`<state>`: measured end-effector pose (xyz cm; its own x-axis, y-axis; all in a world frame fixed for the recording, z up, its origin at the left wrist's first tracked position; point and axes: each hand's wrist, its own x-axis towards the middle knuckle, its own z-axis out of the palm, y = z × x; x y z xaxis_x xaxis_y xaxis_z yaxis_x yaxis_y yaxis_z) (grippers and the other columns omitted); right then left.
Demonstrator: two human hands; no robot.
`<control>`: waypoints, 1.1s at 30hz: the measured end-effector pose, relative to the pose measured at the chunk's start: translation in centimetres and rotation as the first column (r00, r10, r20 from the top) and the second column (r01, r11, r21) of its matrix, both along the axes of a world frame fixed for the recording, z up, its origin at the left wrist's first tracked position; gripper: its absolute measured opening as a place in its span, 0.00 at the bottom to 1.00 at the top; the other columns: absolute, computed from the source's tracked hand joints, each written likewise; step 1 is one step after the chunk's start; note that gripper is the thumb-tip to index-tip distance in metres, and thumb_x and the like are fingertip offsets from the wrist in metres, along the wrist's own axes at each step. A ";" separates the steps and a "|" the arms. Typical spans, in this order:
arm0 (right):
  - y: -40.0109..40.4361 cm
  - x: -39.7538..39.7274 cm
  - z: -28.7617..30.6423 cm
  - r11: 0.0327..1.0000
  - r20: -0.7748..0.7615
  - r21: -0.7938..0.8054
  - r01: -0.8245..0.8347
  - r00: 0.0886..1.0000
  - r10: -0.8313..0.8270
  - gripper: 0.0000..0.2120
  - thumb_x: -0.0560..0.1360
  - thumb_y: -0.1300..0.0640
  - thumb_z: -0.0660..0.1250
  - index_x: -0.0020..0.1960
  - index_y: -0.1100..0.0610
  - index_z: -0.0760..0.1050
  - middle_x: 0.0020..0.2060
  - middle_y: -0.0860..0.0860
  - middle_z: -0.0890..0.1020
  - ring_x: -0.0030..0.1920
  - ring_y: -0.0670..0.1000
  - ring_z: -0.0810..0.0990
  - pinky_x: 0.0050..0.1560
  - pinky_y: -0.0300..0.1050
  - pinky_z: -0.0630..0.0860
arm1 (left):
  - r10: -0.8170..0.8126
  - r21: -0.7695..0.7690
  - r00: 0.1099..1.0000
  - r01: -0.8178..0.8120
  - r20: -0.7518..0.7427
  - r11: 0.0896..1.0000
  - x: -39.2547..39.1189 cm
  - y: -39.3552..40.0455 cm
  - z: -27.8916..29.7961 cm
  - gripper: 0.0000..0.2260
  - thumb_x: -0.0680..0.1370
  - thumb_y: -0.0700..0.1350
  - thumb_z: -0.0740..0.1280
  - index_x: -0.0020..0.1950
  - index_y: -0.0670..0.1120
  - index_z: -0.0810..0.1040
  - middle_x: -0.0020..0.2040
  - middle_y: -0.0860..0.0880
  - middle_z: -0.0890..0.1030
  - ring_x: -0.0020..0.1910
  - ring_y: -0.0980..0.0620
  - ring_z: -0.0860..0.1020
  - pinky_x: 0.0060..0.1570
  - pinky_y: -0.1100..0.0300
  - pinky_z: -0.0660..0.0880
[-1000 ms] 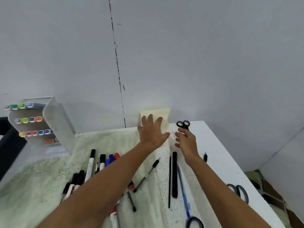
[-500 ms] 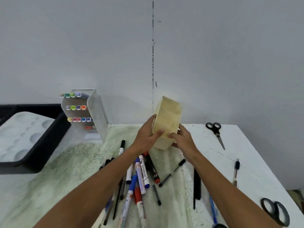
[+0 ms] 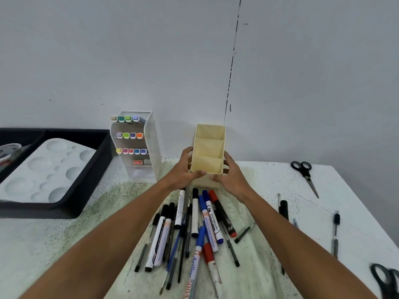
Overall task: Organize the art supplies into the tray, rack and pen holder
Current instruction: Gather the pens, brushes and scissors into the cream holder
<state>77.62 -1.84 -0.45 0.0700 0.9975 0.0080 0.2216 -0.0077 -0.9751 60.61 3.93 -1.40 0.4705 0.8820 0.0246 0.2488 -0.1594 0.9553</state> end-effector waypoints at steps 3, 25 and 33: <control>-0.4 -0.3 0.3 1.000 0.042 0.000 0.001 0.999 -0.001 0.36 0.71 0.68 0.71 0.72 0.48 0.62 0.51 0.39 0.75 0.50 0.38 0.75 0.39 0.28 0.75 | 0.014 -0.009 1.000 -0.014 -0.007 1.000 -0.4 -0.1 -0.6 0.37 0.74 0.40 0.72 0.75 0.48 0.51 0.71 0.45 0.68 0.66 0.48 0.71 0.57 0.60 0.76; -7.1 5.2 0.3 0.988 0.287 -0.023 0.151 0.948 -0.138 0.25 0.74 0.60 0.70 0.70 0.53 0.69 0.66 0.50 0.74 0.61 0.48 0.74 0.58 0.41 0.72 | 0.286 0.781 0.932 -0.006 -0.222 0.625 4.0 -6.4 1.3 0.32 0.69 0.55 0.66 0.70 0.44 0.66 0.71 0.42 0.65 0.72 0.41 0.61 0.70 0.44 0.62; -18.7 16.7 -1.9 0.813 0.675 0.090 0.575 0.565 -0.474 0.17 0.75 0.60 0.65 0.64 0.58 0.76 0.63 0.55 0.77 0.64 0.57 0.73 0.65 0.49 0.68 | -0.424 0.630 0.788 0.613 -0.445 0.478 16.4 -15.3 -2.6 0.27 0.72 0.58 0.68 0.66 0.44 0.74 0.67 0.44 0.73 0.72 0.46 0.64 0.70 0.47 0.64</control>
